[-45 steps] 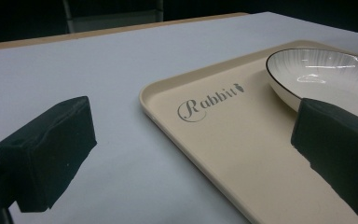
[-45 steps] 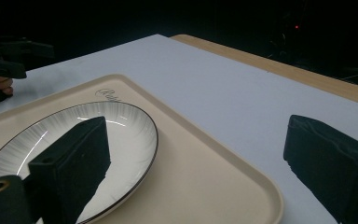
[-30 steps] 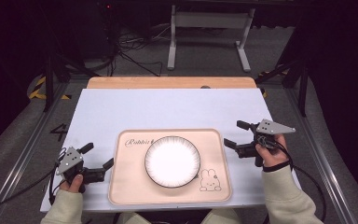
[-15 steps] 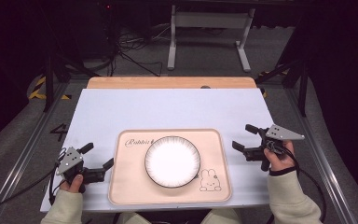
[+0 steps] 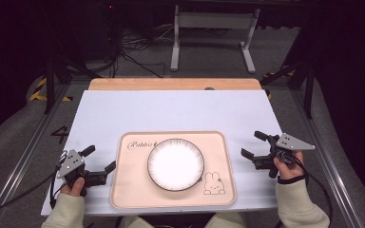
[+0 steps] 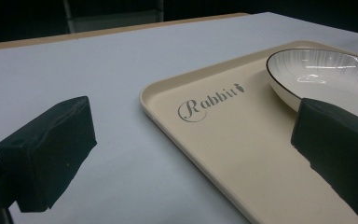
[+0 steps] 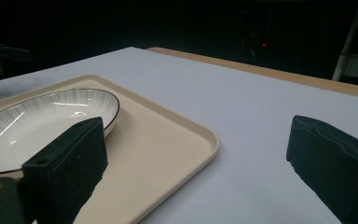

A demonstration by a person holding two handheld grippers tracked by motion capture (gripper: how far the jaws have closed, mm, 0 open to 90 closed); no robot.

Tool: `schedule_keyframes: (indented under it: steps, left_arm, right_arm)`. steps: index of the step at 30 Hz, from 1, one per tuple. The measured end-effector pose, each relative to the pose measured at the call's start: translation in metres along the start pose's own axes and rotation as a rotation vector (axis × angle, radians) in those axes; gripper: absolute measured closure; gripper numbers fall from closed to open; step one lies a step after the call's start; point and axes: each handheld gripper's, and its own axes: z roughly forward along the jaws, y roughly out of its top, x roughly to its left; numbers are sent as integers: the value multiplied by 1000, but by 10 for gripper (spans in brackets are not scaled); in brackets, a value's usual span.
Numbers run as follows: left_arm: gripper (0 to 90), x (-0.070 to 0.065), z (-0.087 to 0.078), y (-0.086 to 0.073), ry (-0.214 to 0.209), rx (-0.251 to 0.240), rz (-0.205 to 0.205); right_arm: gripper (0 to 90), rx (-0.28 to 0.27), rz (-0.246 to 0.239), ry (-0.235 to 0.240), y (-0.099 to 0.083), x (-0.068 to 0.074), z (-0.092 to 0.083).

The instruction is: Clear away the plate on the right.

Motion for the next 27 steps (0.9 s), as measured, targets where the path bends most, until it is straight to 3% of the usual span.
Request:
schedule_keyframes:
  steps: [13,27]
  left_arm:
    - [3,0,0,0,-2,2,4]
    - [3,0,-1,0,-8,-4,11]
  right_arm:
    - [53,29,53,-28,-22,-1,-6]
    - [35,18,88,-40,-29,2,-12]
